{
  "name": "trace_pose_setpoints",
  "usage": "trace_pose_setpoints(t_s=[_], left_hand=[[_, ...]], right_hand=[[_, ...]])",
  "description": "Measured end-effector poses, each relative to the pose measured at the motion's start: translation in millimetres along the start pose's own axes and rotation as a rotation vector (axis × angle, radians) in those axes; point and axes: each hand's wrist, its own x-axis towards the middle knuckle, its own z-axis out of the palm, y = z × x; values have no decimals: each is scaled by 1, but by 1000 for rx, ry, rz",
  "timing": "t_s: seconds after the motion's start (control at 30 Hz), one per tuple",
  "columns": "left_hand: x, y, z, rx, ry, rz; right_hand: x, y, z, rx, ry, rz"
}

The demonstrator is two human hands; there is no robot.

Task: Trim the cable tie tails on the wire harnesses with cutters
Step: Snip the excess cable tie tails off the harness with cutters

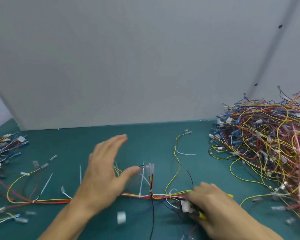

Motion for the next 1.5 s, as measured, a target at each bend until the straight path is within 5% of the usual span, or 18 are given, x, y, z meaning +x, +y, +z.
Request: trace_pose_setpoints(t_s=[0.17,0.27,0.5,0.6,0.93,1.1,1.17,1.37,1.5], left_hand=[[-6,-41,-16,-104,-367,-355],[-17,-55,-16,44,-572,-218],[-13,-56,-12,116,-663,-16],[-19,-54,-13,102,-679,30],[-30,-54,-18,131,-704,149],[-21,-53,-13,390,-65,454],[-27,-57,-7,497,8,590],[-36,-66,-10,471,-324,482],[-29,-70,-24,189,-458,152]], right_hand=[[-7,1,4,-137,115,-48],[-8,2,9,-191,94,-80],[-5,10,11,-206,213,-54],[-2,15,6,-191,202,44],[37,20,-14,-81,-242,152],[34,17,-8,-417,200,0],[25,16,-1,-423,225,-73],[-1,14,-6,-324,-188,40],[-3,13,-5,-359,-159,0]])
